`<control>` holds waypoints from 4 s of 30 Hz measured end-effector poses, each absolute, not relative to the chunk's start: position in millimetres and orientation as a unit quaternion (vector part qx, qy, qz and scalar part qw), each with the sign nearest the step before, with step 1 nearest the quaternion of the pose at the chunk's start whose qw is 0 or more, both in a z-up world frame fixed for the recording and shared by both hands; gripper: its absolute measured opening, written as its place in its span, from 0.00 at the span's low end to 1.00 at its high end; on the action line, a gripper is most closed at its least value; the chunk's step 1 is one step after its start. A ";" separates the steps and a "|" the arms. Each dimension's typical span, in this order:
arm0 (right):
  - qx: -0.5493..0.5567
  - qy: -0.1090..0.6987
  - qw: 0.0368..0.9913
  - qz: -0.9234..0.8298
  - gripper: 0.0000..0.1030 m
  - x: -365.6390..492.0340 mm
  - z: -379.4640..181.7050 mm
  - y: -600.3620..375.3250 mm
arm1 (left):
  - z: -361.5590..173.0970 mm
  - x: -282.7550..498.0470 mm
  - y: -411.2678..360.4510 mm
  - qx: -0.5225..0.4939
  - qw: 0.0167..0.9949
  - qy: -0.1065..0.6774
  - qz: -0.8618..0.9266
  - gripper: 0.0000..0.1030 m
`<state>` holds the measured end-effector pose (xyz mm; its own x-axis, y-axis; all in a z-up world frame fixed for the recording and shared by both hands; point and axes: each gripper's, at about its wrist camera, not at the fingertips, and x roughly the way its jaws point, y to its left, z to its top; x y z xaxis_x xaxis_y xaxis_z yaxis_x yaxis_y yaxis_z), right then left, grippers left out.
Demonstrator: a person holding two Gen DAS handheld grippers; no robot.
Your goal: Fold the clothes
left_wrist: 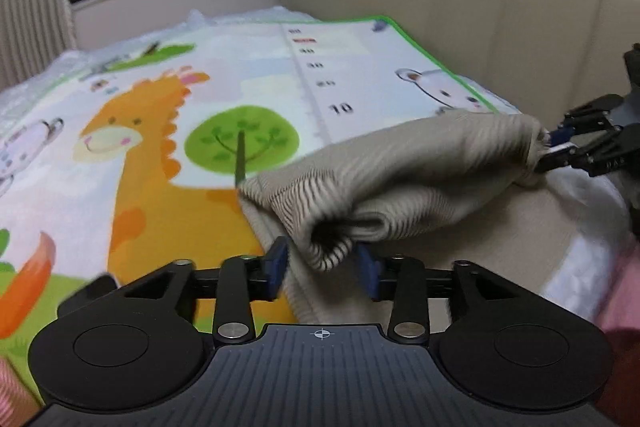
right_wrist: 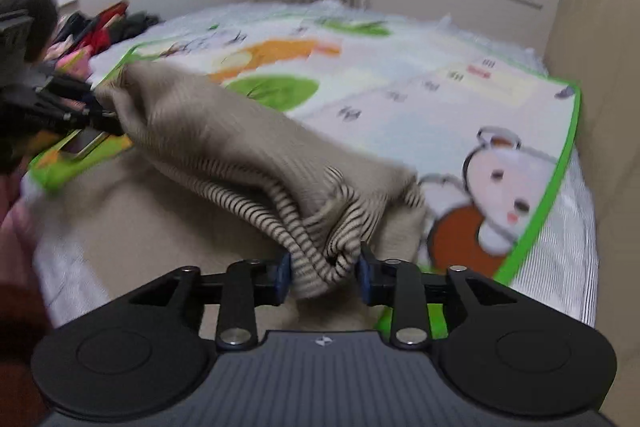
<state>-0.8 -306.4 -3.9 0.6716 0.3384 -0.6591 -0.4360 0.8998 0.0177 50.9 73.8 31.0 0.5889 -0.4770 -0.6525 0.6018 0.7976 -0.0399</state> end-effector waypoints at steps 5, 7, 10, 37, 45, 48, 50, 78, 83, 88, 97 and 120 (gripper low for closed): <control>0.007 0.340 0.914 0.222 0.46 -20.2 23.9 -331.7 | 53.3 52.4 114.7 -0.028 0.885 0.347 -0.310 0.80; 0.056 0.329 0.916 0.222 0.52 -19.1 34.1 -340.1 | 55.0 63.9 123.1 -0.093 0.876 0.361 -0.305 0.85; 0.144 0.325 0.912 0.204 0.59 0.7 34.3 -349.1 | 38.9 89.7 114.5 -0.152 0.854 0.404 -0.290 0.89; 0.153 0.311 0.919 0.187 0.26 94.5 9.2 -313.0 | 31.3 136.1 43.1 -0.027 0.892 0.387 -0.234 0.50; 0.133 0.302 0.925 0.188 0.20 61.9 22.8 -307.2 | 33.5 116.4 53.5 -0.024 0.895 0.392 -0.210 0.62; 0.116 0.319 0.926 0.165 0.26 66.6 16.2 -303.6 | 32.8 110.9 57.1 -0.026 0.896 0.396 -0.199 0.68; 0.107 0.333 0.925 0.147 0.33 69.4 7.1 -301.4 | 30.5 108.0 57.5 -0.024 0.896 0.400 -0.193 0.68; 0.443 0.394 0.780 0.201 0.40 82.5 -77.1 -248.3 | 22.1 95.7 91.8 -0.095 0.886 0.417 -0.180 0.79; 0.454 0.357 0.790 0.206 0.15 81.8 -61.8 -244.3 | 31.6 89.8 108.7 -0.113 0.891 0.405 -0.174 0.84; 0.457 0.322 0.780 0.280 0.03 46.7 -21.3 -255.1 | 34.5 89.0 113.8 -0.137 0.889 0.397 -0.182 0.85; 0.333 0.369 0.833 0.242 0.08 14.9 -28.7 -244.8 | 25.0 87.3 88.4 -0.129 0.877 0.417 -0.201 0.85; 0.366 0.305 0.861 0.180 0.17 69.8 -31.5 -276.5 | 44.2 104.9 52.1 -0.058 0.918 0.345 -0.188 0.27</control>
<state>69.8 -276.5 -31.5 0.7496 0.5323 -0.3933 -0.0862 0.6678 0.7394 104.9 52.1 44.2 0.6914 -0.3859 -0.6107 0.3053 0.9223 -0.2371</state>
